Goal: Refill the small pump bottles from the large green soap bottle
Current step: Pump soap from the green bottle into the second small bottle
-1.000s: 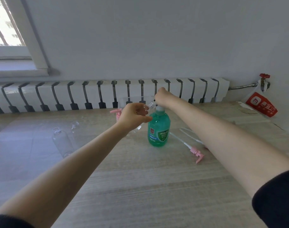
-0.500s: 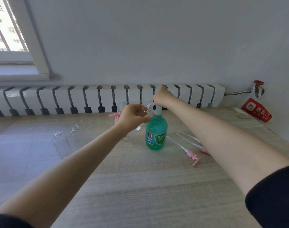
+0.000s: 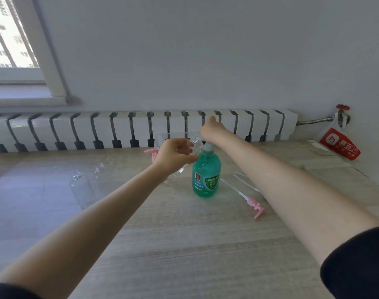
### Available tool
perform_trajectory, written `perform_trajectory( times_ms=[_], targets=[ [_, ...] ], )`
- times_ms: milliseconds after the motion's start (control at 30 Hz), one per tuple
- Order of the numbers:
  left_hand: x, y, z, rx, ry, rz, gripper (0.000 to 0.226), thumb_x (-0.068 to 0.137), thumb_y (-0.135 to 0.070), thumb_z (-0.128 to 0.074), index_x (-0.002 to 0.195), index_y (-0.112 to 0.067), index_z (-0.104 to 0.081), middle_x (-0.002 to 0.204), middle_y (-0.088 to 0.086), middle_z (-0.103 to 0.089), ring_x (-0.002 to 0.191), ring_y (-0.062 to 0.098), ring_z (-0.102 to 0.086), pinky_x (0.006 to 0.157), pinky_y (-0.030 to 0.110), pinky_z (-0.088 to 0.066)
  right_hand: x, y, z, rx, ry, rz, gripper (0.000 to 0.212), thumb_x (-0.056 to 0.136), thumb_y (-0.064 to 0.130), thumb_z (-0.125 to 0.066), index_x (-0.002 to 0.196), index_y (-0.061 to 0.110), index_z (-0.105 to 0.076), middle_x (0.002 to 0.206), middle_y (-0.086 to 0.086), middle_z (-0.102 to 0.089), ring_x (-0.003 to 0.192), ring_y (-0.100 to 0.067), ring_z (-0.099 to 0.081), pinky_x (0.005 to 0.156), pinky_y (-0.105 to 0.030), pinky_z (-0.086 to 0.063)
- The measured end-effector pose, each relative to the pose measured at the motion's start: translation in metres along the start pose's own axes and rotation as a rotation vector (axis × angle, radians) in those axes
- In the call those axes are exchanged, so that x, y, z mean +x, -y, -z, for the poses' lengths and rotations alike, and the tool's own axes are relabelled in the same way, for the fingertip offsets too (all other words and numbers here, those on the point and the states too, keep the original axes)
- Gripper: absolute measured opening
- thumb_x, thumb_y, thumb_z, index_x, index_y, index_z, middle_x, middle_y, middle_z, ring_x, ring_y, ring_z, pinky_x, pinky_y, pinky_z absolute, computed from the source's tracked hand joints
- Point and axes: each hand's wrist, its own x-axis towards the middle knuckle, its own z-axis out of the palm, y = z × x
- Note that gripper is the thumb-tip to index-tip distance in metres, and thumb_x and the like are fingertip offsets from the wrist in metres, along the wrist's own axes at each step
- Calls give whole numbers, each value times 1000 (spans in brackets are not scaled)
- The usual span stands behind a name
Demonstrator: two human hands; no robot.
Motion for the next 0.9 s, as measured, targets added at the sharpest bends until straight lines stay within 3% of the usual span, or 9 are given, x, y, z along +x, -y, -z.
perform_trajectory(
  times_ms=[600,733,900],
  targets=[
    [-2,4,-4,-14,0,16,38,73,-6,-78,109,-7,-64,97,6,-68,89,18,-67,85,34,-56,-1,-4,-8,23,-16,3,56,97,16,-39,147,8,-16,141,-19,-37,119,-31,-49,97,-38,-45],
    [-2,2,-3,-17,-6,8,38,73,-7,-78,109,-8,-64,97,5,-68,90,18,-66,84,32,-56,-2,-1,-4,52,1,-6,56,97,14,-38,147,4,-16,141,-20,-38,120,-30,-48,85,-33,-42],
    [0,-5,-1,-7,-5,-8,38,74,-8,-78,110,-7,-65,96,3,-67,87,14,-65,84,29,-55,-1,1,7,28,-32,5,57,96,10,-41,146,2,-15,143,-21,-35,123,-31,-46,91,-33,-43]
  ],
)
